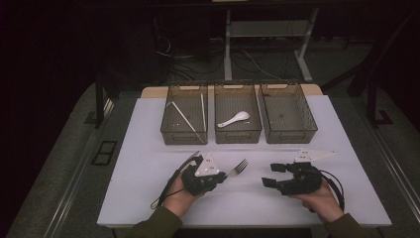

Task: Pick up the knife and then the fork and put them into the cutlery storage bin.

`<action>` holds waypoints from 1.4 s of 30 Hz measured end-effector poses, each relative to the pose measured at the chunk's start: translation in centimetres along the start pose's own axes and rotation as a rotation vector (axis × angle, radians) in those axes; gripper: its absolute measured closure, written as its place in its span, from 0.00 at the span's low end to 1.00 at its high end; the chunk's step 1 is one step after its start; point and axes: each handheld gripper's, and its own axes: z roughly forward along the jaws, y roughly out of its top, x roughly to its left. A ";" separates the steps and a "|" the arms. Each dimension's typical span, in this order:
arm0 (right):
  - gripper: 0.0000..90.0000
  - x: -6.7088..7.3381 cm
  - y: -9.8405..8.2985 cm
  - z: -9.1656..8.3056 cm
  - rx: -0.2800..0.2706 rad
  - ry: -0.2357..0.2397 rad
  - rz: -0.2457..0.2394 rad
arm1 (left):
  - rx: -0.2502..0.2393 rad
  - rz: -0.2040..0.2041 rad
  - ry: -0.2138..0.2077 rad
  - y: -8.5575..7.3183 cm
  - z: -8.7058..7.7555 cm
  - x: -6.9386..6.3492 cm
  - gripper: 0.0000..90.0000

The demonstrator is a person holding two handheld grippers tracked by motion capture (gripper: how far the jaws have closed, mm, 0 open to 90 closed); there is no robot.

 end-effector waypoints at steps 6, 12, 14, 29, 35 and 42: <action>0.48 0.4 1.8 1.9 -0.035 0.067 0.027 | -0.025 0.010 0.012 1.6 0.7 -0.3 0.95; 0.63 -0.1 2.9 3.0 -0.060 0.086 0.091 | -0.046 0.025 0.036 2.9 1.5 -0.5 0.95; 0.69 -0.4 3.1 3.2 -0.067 0.091 0.102 | -0.039 0.039 0.042 3.1 1.5 -0.4 0.95; 0.95 -0.7 3.9 3.5 -0.121 0.073 0.104 | -0.106 -0.019 0.021 3.5 1.6 -0.4 0.92; 0.95 -0.9 4.5 3.2 -0.124 0.050 0.077 | -0.130 -0.057 -0.014 2.8 0.8 0.3 0.74; 0.95 -2.2 6.4 0.3 -0.114 -0.063 0.027 | -0.136 -0.106 -0.011 0.3 -1.5 1.7 0.55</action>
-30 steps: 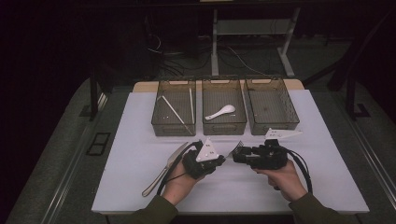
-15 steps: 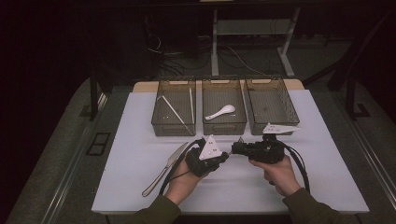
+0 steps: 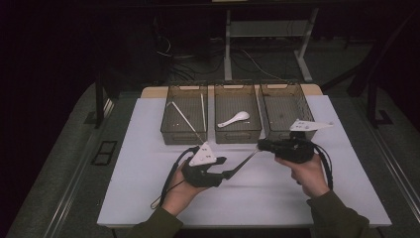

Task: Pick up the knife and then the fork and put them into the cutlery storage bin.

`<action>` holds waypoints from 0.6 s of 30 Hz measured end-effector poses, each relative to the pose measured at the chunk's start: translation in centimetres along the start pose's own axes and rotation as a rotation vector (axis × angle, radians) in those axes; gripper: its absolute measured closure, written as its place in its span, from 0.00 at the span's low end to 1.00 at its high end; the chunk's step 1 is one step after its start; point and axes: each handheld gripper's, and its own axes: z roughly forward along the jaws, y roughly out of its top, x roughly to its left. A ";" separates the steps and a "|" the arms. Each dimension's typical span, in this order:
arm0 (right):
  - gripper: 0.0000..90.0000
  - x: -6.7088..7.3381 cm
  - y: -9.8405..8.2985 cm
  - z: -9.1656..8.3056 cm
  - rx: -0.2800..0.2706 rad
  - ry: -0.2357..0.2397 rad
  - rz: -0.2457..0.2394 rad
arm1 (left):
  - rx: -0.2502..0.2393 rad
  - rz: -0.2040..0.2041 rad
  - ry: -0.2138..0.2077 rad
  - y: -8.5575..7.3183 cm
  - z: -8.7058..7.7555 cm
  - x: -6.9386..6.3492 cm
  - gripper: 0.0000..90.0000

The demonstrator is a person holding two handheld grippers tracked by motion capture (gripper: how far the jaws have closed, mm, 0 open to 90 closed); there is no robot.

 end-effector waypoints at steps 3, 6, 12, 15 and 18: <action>0.95 -0.9 1.0 -1.3 -0.005 -0.038 0.004 | -0.009 -0.031 0.010 -0.9 -1.2 0.8 0.50; 0.95 -2.0 2.1 -2.8 -0.011 -0.076 0.008 | -0.004 -0.053 0.023 -1.8 -2.3 1.3 0.45; 0.95 -4.3 4.5 -5.9 -0.057 -0.146 0.024 | 0.005 -0.078 0.042 -3.8 -3.9 2.1 0.36; 0.95 -5.3 5.7 -7.2 -0.070 -0.187 0.032 | 0.015 -0.098 0.065 -4.9 -4.7 2.6 0.27; 0.95 -6.3 6.9 -8.3 -0.090 -0.232 0.029 | 0.026 -0.113 0.078 -6.0 -5.3 3.0 0.22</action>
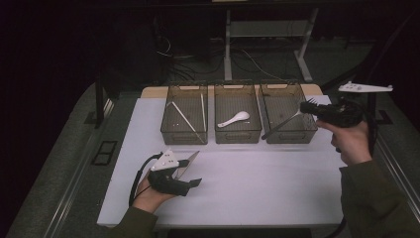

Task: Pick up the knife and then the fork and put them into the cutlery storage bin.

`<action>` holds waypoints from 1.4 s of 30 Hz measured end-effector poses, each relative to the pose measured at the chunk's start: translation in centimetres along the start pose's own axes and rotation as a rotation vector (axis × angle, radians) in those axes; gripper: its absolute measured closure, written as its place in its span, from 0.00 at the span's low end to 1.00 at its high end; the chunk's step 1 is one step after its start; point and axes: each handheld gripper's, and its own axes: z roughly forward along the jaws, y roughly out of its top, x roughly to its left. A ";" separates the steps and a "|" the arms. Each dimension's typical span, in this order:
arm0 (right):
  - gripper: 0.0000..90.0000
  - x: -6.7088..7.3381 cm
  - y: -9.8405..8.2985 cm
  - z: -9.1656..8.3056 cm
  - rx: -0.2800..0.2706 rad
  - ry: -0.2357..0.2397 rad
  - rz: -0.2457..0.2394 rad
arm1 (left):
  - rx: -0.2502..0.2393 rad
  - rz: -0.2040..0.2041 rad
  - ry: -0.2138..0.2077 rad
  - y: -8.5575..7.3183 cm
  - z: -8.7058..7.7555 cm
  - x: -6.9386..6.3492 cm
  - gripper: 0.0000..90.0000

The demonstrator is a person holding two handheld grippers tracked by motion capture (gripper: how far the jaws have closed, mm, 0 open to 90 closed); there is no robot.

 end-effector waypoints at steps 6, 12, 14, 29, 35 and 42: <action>0.95 -2.4 1.8 -0.6 -0.002 -0.090 0.001 | 0.004 -0.032 0.019 -1.5 -0.8 0.8 0.08; 0.95 -4.6 2.2 0.8 0.045 -0.143 0.026 | 0.011 -0.049 0.025 -1.7 -0.4 0.7 0.00; 0.95 -5.3 2.0 1.6 0.067 -0.151 0.034 | 0.017 -0.044 0.024 -1.7 -0.4 0.7 0.00; 0.95 -7.7 -0.5 6.4 0.231 -0.082 0.102 | 0.029 -0.037 -0.011 -1.7 -0.1 0.4 0.00; 0.95 -8.5 -1.1 7.9 0.259 -0.047 0.129 | 0.039 -0.029 -0.020 -1.6 0.1 0.3 0.00; 0.87 -10.3 -1.9 9.1 0.312 -0.141 0.109 | 0.047 -0.021 -0.023 -1.6 0.2 0.4 0.00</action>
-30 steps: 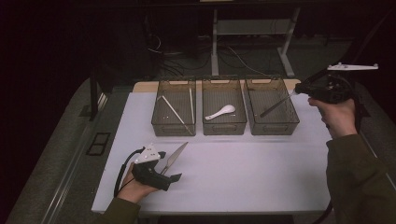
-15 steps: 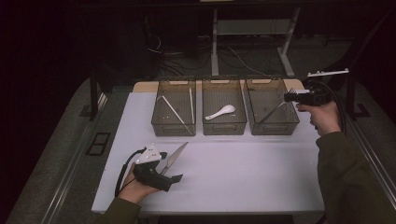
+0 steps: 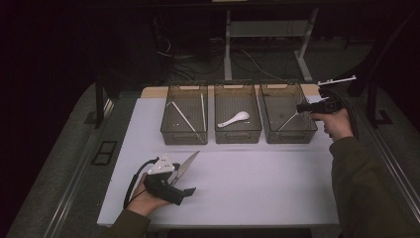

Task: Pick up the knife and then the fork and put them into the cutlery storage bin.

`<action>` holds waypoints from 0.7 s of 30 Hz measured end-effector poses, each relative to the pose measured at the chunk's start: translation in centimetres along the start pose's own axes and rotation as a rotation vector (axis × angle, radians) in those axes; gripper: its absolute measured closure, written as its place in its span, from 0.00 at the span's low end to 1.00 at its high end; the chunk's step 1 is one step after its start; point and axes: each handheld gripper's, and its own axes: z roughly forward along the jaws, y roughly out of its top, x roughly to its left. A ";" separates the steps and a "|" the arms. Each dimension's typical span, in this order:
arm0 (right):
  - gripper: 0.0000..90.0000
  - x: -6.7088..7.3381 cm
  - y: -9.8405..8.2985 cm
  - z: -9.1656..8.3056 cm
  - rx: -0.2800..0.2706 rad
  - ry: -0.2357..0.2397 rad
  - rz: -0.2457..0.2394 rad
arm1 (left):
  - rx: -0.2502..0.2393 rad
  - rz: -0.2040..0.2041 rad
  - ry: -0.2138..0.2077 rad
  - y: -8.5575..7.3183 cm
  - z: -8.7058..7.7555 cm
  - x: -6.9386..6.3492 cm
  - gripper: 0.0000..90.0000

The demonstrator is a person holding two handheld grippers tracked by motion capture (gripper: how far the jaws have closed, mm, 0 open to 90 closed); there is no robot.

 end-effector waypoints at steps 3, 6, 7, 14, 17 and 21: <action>0.85 -0.5 -0.1 0.6 -0.007 -0.020 0.004 | 0.001 0.001 0.000 0.0 0.0 0.0 0.00; 0.68 -0.3 0.0 0.9 -0.012 -0.101 -0.041 | 0.002 0.004 0.002 0.0 0.0 0.0 0.00; 0.65 -0.4 0.0 0.8 -0.021 -0.100 -0.039 | 0.001 0.003 0.002 0.0 0.0 0.1 0.00; 0.43 -0.9 -0.1 -0.6 -0.108 -0.156 -0.029 | -0.006 0.000 0.013 0.1 -0.2 0.2 0.00; 0.40 -1.0 -0.1 -1.3 -0.134 -0.157 -0.030 | -0.005 -0.003 0.013 0.1 -0.2 0.2 0.00; 0.35 -0.7 -0.5 -2.3 -0.157 -0.133 -0.028 | -0.004 -0.001 0.019 0.1 -0.3 0.1 0.00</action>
